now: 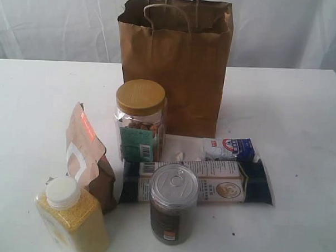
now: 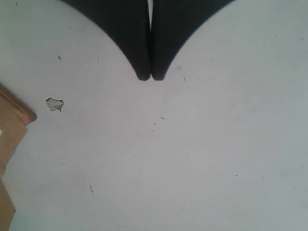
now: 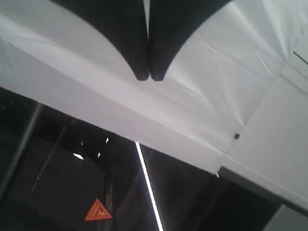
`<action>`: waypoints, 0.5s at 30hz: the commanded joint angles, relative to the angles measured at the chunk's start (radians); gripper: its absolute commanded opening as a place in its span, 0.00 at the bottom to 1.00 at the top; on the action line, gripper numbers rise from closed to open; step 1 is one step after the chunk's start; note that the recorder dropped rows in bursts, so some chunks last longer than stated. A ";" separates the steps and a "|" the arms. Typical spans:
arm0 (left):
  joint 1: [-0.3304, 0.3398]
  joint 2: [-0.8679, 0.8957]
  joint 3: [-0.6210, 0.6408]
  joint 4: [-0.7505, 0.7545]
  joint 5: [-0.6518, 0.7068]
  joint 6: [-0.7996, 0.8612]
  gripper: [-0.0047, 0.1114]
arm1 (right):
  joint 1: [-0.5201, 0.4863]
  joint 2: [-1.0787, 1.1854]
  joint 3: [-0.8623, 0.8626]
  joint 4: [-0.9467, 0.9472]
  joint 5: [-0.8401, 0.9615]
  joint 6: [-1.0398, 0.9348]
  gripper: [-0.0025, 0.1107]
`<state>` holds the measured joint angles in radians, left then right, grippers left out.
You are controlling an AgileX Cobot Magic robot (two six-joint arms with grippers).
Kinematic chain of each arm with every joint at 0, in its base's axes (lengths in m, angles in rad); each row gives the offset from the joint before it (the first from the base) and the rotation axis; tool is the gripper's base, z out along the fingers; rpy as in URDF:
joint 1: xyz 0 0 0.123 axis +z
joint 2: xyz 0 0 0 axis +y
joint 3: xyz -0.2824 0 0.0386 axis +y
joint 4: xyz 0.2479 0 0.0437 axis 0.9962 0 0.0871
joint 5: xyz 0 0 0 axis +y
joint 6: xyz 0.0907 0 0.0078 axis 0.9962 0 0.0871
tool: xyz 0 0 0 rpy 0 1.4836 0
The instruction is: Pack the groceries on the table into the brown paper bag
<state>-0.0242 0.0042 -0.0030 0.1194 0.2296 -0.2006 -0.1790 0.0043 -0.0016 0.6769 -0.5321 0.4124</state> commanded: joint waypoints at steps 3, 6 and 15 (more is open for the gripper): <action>0.000 -0.004 0.003 -0.006 -0.004 -0.004 0.04 | 0.004 -0.004 0.002 0.001 -0.301 0.137 0.02; 0.000 -0.004 0.003 -0.006 -0.004 -0.004 0.04 | 0.004 -0.004 -0.061 0.003 -0.500 0.322 0.02; 0.000 -0.004 0.003 -0.006 -0.004 -0.004 0.04 | 0.004 0.268 -0.654 -0.421 -0.400 0.154 0.02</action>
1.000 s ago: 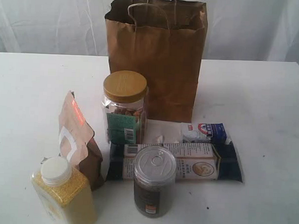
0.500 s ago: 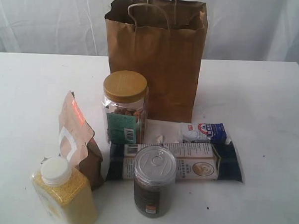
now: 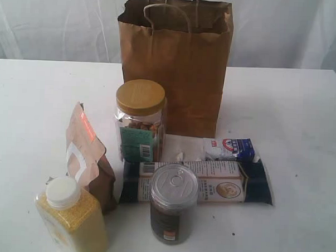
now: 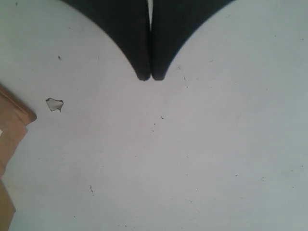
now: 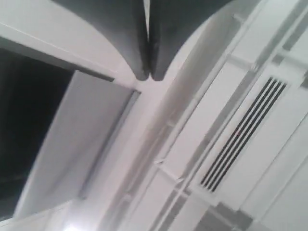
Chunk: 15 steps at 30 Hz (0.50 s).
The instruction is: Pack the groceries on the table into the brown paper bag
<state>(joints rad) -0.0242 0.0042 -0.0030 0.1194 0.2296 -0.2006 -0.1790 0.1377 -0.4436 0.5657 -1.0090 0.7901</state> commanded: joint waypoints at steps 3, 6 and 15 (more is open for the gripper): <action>0.000 -0.004 0.003 -0.006 -0.004 -0.004 0.04 | 0.004 0.287 -0.378 -0.681 0.323 -0.562 0.02; 0.000 -0.004 0.003 -0.006 -0.004 -0.004 0.04 | 0.004 0.461 -0.485 -1.078 0.673 -0.596 0.02; 0.000 -0.004 0.003 -0.006 -0.004 -0.004 0.04 | 0.004 0.963 -0.495 -1.128 1.665 -0.585 0.02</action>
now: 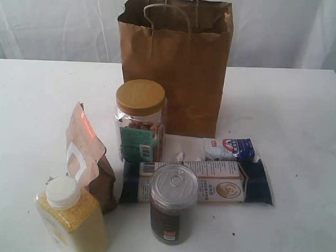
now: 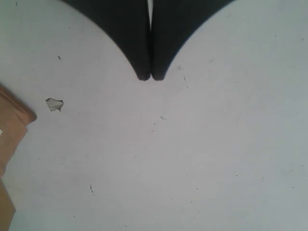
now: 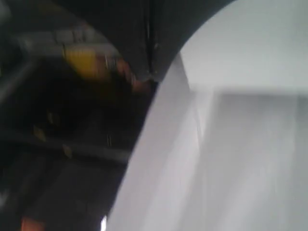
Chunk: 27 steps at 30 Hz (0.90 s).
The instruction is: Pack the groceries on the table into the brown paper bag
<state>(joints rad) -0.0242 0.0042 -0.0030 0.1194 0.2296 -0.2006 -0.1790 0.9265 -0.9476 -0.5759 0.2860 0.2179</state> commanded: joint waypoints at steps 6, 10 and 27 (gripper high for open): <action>0.000 -0.004 0.003 -0.006 -0.004 -0.004 0.04 | 0.046 0.241 0.001 0.482 0.530 -0.293 0.02; 0.000 -0.004 0.003 -0.006 -0.004 -0.004 0.04 | 0.110 0.223 0.010 1.102 0.669 -0.873 0.02; 0.000 -0.004 0.003 -0.006 -0.004 -0.004 0.04 | 0.629 0.298 0.159 1.336 0.456 -1.325 0.79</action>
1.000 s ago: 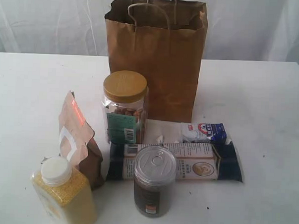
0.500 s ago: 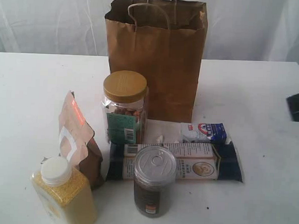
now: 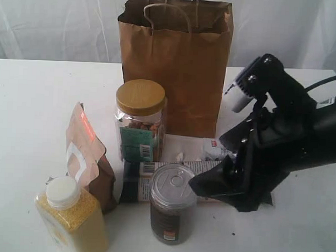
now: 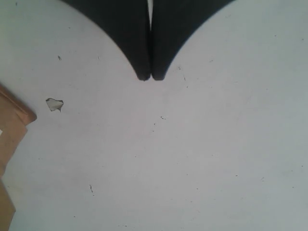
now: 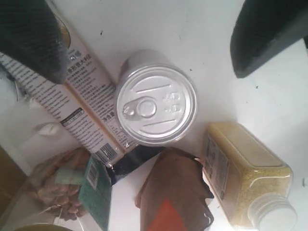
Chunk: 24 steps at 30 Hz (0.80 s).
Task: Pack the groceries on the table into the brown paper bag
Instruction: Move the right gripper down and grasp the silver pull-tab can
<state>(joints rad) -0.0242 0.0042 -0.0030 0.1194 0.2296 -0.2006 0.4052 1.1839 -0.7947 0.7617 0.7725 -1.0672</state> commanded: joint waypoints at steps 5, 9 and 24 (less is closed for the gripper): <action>0.000 -0.004 0.003 -0.006 -0.004 -0.004 0.04 | 0.120 0.133 0.006 -0.001 -0.154 -0.119 0.79; 0.000 -0.004 0.003 -0.006 -0.004 -0.004 0.04 | 0.164 0.193 0.006 0.001 -0.233 -0.154 0.79; 0.000 -0.004 0.003 -0.006 -0.004 -0.004 0.04 | 0.233 0.360 0.006 0.001 -0.378 -0.167 0.73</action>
<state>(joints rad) -0.0242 0.0042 -0.0030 0.1194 0.2296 -0.2006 0.6376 1.5357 -0.7947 0.7627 0.4222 -1.2213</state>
